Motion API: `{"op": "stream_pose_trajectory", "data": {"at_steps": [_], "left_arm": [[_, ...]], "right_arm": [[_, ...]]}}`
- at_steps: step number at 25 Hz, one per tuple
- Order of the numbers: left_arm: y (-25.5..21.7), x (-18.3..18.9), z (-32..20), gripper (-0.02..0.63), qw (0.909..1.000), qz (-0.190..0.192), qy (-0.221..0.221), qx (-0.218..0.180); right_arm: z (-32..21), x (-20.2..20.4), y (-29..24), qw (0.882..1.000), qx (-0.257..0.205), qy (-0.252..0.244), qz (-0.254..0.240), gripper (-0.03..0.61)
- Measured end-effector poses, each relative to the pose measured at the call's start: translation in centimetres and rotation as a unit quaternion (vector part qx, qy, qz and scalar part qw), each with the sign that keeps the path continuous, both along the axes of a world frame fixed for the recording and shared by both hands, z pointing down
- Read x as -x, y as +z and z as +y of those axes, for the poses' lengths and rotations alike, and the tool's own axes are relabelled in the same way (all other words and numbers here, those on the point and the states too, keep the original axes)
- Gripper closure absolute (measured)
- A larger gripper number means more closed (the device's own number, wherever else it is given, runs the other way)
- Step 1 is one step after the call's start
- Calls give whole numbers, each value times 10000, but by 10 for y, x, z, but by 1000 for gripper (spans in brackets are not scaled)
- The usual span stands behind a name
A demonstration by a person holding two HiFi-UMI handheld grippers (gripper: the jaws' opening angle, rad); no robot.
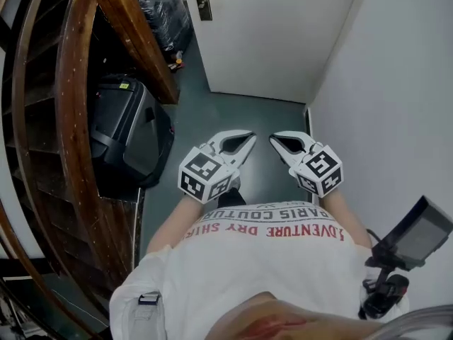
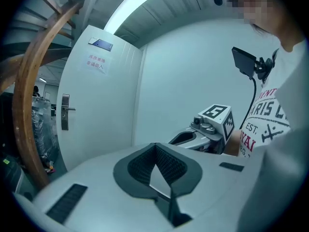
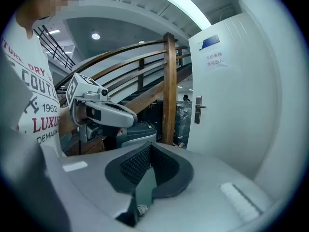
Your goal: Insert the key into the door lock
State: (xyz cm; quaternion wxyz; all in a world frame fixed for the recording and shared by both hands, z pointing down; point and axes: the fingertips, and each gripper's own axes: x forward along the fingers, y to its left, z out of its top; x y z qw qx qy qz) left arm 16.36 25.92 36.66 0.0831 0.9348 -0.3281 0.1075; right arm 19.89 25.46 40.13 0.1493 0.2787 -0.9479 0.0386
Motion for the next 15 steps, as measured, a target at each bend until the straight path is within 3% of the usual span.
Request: {"op": "stream_pose_trajectory", "data": {"at_steps": [6,15], "left_arm": [[-13,-17,53,612,10000,-43,4,-6],[-11,-19,83,614,9999,60,-97,36]], "right_arm": [[50,-10,-24,9998,-170,-40,-94,577],[78,-9,-28,9995,-265,-164,-92,577]]}}
